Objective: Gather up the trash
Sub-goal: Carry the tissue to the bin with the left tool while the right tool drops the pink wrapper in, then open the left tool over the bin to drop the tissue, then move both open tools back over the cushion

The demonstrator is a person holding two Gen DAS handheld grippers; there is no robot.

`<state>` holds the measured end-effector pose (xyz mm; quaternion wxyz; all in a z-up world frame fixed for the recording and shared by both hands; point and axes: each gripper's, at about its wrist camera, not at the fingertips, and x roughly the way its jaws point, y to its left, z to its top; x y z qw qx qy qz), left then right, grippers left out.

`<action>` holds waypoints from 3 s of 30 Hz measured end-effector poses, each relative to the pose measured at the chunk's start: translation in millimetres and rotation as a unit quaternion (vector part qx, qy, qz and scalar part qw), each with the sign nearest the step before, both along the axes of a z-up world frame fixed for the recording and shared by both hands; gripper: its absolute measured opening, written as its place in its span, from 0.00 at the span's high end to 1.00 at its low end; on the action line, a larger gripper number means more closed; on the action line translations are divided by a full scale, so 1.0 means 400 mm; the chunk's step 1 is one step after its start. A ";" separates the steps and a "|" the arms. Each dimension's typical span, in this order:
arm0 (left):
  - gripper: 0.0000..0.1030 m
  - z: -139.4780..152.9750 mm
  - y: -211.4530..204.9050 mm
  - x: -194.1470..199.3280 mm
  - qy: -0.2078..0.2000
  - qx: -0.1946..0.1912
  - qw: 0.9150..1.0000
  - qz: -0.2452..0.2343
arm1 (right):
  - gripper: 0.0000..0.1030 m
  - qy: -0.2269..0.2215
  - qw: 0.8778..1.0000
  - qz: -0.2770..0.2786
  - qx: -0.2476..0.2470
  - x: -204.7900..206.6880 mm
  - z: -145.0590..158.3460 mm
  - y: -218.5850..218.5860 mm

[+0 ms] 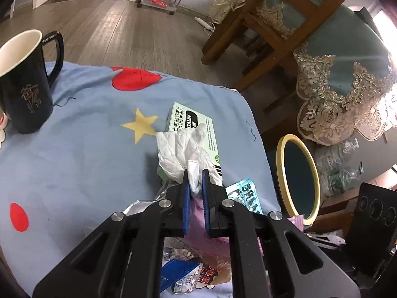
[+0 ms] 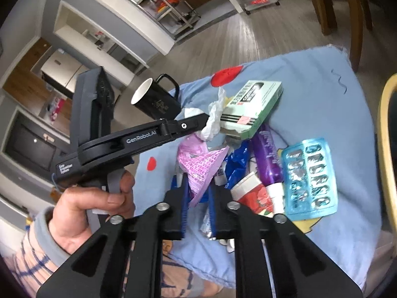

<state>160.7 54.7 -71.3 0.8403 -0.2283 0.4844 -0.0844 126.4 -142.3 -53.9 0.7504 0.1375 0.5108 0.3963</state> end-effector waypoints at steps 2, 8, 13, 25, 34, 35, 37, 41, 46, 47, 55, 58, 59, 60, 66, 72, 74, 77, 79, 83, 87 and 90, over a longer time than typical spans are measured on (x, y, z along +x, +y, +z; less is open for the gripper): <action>0.92 -0.008 0.004 0.003 0.002 0.012 1.000 0.008 | 0.90 -0.010 1.000 0.002 -0.011 -0.003 0.002 -0.006; 0.92 -0.039 0.017 0.011 0.016 0.025 0.999 0.014 | 0.92 -0.016 0.999 -0.020 -0.025 0.002 0.004 -0.061; 0.93 -0.004 0.008 0.006 -0.001 0.038 0.999 0.009 | 0.93 -0.025 0.998 -0.052 -0.011 0.013 0.031 -0.123; 0.94 0.152 -0.061 -0.034 -0.057 0.050 0.997 -0.007 | 0.93 -0.085 0.984 -0.150 -0.043 0.029 0.099 -0.306; 0.94 0.244 -0.183 -0.035 -0.099 0.026 0.994 -0.047 | 0.92 -0.090 0.965 -0.234 -0.079 0.026 0.086 -0.464; 0.94 0.248 -0.214 -0.028 -0.101 0.025 0.993 -0.058 | 0.92 -0.090 0.963 -0.241 -0.085 0.025 0.083 -0.475; 0.94 0.247 -0.253 -0.019 -0.103 0.020 0.992 -0.073 | 0.92 -0.092 0.957 -0.253 -0.106 0.024 0.075 -0.493; 0.94 0.238 -0.355 0.002 -0.102 0.013 0.989 -0.107 | 0.92 -0.082 0.952 -0.262 -0.134 0.026 0.053 -0.516; 0.94 0.212 -0.442 0.031 -0.093 0.001 0.987 -0.131 | 0.92 -0.066 0.944 -0.274 -0.171 0.032 0.018 -0.535; 0.94 0.203 -0.462 0.038 -0.089 0.000 0.987 -0.136 | 0.89 -0.062 0.943 -0.277 -0.174 0.034 0.012 -0.541; 0.94 0.123 -0.550 0.093 -0.060 -0.017 0.986 -0.155 | 0.61 -0.054 0.931 -0.321 -0.166 0.030 0.019 -0.585; 0.94 0.086 -0.575 0.113 -0.043 -0.024 0.986 -0.159 | 0.58 -0.063 0.924 -0.343 -0.157 0.023 0.034 -0.605; 0.93 0.076 -0.583 0.118 -0.039 -0.030 0.986 -0.160 | 0.57 -0.065 0.921 -0.351 -0.153 0.021 0.039 -0.612; 0.93 0.065 -0.593 0.123 -0.033 -0.036 0.985 -0.163 | 0.56 -0.067 0.919 -0.358 -0.148 0.020 0.043 -0.618; 0.93 0.014 -0.657 0.141 -0.014 -0.038 0.982 -0.186 | 0.53 -0.068 0.900 -0.415 -0.114 0.006 0.061 -0.678; 0.41 -0.003 -0.678 0.139 -0.018 -0.025 0.982 -0.188 | 0.50 -0.061 0.893 -0.437 -0.091 -0.002 0.064 -0.703; 0.38 0.004 -0.674 0.136 -0.022 -0.015 0.982 -0.189 | 0.49 -0.061 0.894 -0.435 -0.088 -0.001 0.065 -0.701; 0.34 0.024 -0.649 0.130 -0.029 -0.006 0.982 -0.185 | 0.48 -0.061 0.897 -0.429 -0.084 0.002 0.067 -0.690; 0.32 0.038 -0.626 0.122 -0.036 0.000 0.984 -0.176 | 0.47 -0.062 0.900 -0.425 -0.082 0.005 0.068 -0.682; 0.30 0.068 -0.565 0.105 -0.048 0.010 0.987 -0.156 | 0.44 -0.065 0.906 -0.411 -0.079 0.014 0.070 -0.662; 0.28 0.095 -0.510 0.083 -0.057 0.024 0.988 -0.144 | 0.42 -0.068 0.913 -0.393 -0.081 0.021 0.072 -0.629; 0.25 0.113 -0.471 0.065 -0.062 0.044 0.988 -0.138 | 0.40 -0.070 0.918 -0.381 -0.081 0.024 0.075 -0.610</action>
